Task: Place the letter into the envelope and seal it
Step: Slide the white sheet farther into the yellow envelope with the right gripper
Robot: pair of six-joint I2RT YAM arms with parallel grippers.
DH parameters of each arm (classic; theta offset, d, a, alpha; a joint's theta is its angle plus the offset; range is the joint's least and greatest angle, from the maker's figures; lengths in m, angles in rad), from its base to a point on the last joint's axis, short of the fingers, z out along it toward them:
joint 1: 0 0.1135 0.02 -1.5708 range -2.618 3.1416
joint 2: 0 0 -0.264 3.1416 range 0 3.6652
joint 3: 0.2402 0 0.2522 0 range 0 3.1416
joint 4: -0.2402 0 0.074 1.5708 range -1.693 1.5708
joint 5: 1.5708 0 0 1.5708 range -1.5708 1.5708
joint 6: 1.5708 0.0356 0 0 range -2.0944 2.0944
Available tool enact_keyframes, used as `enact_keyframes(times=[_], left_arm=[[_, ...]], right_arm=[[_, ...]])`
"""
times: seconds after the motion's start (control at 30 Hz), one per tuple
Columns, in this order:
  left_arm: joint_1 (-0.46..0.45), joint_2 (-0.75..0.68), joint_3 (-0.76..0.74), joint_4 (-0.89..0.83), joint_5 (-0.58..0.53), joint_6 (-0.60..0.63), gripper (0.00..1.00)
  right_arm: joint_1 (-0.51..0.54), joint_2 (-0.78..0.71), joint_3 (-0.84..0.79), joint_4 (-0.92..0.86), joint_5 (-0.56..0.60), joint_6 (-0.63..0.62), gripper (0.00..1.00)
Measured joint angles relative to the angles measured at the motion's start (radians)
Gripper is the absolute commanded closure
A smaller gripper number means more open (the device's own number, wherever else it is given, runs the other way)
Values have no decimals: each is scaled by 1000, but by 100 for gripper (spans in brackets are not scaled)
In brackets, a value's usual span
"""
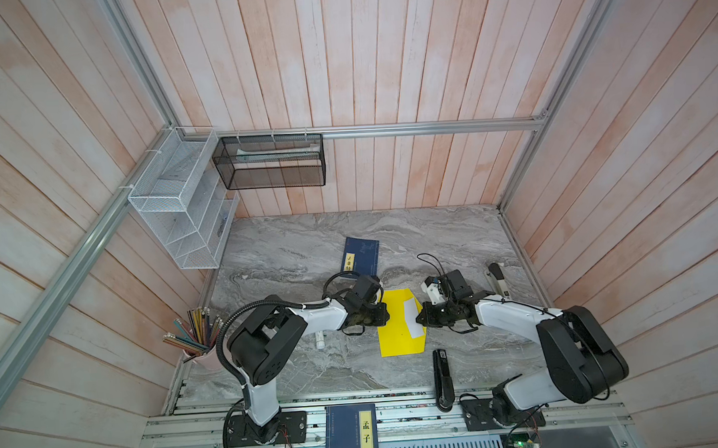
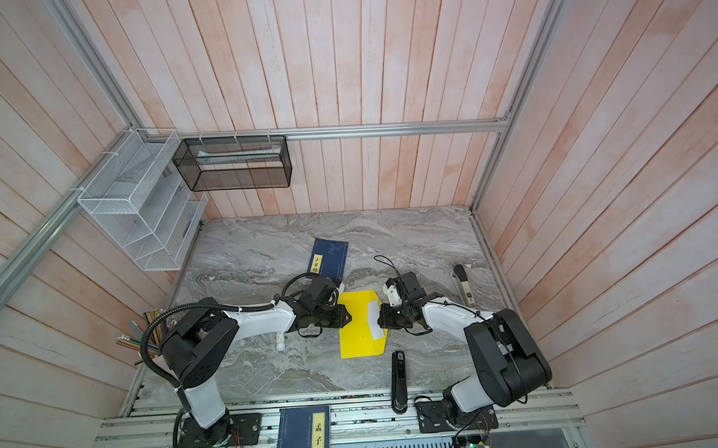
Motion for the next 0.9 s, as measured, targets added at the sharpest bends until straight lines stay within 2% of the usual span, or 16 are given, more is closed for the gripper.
enact_keyframes(times=[0.27, 0.43, 0.63, 0.9], left_arm=[[0, -38, -23, -5, 7, 3, 53], [-1, -140, -36, -32, -5, 0, 47], [-1, -246, -37, -60, -54, -9, 46], [0, -172, -68, -84, -68, -23, 48]], right_arm=[[1, 19, 0, 25, -14, 13, 94], [1, 19, 0, 32, -18, 18, 94], [1, 19, 0, 32, -18, 27, 94], [1, 19, 0, 32, -21, 33, 94]])
